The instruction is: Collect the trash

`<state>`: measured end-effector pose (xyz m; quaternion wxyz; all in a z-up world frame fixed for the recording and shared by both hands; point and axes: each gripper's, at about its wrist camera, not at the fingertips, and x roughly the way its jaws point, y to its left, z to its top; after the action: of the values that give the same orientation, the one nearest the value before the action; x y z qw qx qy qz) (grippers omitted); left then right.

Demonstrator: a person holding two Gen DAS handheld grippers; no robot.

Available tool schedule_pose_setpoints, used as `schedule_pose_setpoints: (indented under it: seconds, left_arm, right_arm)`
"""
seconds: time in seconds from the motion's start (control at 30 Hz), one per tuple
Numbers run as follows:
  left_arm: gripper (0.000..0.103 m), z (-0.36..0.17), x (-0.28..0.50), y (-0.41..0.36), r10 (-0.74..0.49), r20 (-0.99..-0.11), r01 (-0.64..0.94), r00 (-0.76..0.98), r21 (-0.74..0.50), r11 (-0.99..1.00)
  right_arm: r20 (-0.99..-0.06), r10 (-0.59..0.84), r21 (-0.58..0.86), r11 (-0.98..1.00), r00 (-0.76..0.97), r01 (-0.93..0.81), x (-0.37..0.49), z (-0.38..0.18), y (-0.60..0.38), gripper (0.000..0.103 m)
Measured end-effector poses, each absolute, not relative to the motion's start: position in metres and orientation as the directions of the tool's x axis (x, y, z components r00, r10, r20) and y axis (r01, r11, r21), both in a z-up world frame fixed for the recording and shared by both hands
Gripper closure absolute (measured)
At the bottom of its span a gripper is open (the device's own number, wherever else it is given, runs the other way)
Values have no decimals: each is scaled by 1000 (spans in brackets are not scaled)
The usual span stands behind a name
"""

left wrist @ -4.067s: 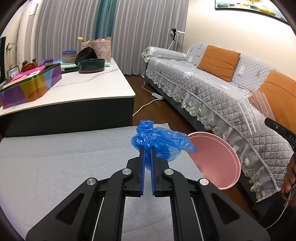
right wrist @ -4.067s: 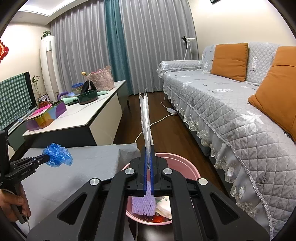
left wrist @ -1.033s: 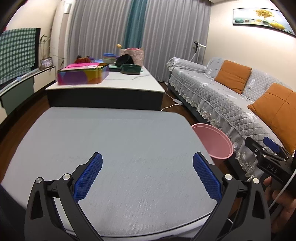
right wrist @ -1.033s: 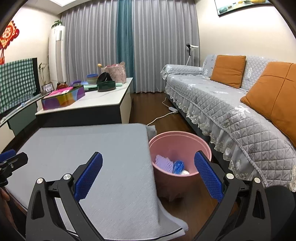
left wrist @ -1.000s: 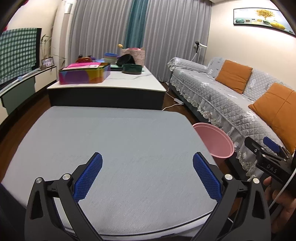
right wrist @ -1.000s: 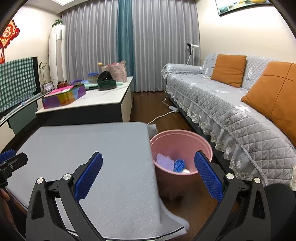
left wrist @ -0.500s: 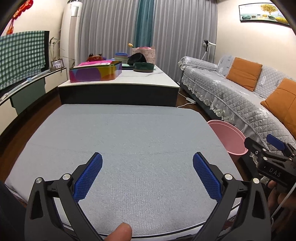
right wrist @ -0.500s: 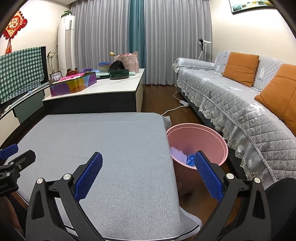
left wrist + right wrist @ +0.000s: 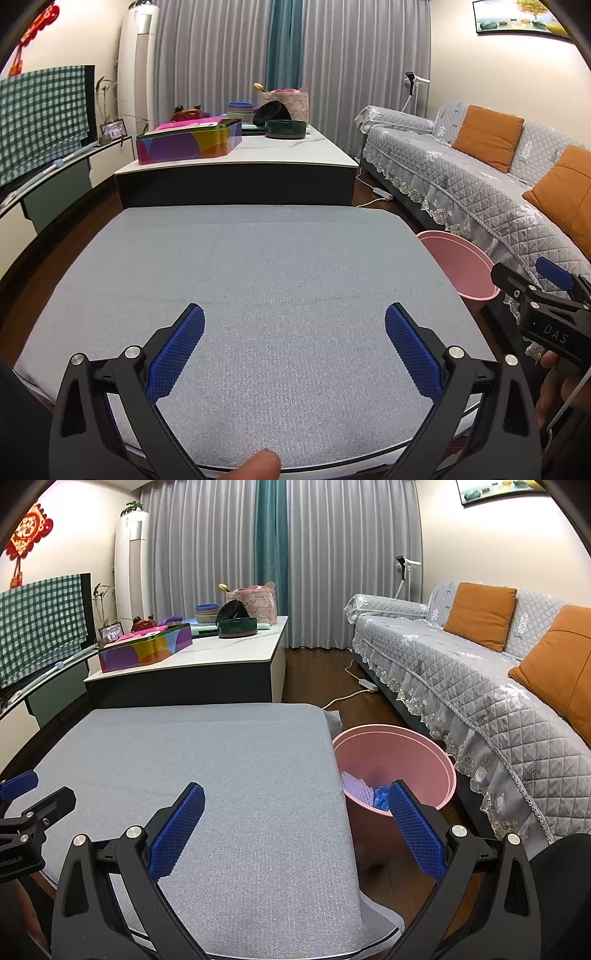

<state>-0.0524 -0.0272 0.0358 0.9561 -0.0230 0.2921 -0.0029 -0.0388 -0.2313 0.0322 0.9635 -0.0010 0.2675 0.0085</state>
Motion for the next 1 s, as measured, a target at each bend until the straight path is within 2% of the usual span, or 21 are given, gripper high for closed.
schedule_pose_setpoints:
  seconds: [1.0]
  left_arm:
    - [8, 36, -55, -30, -33, -559, 4, 828, -52, 999]
  right_arm:
    - [-516, 18, -4, 1000, 856, -24, -38, 31, -229, 5]
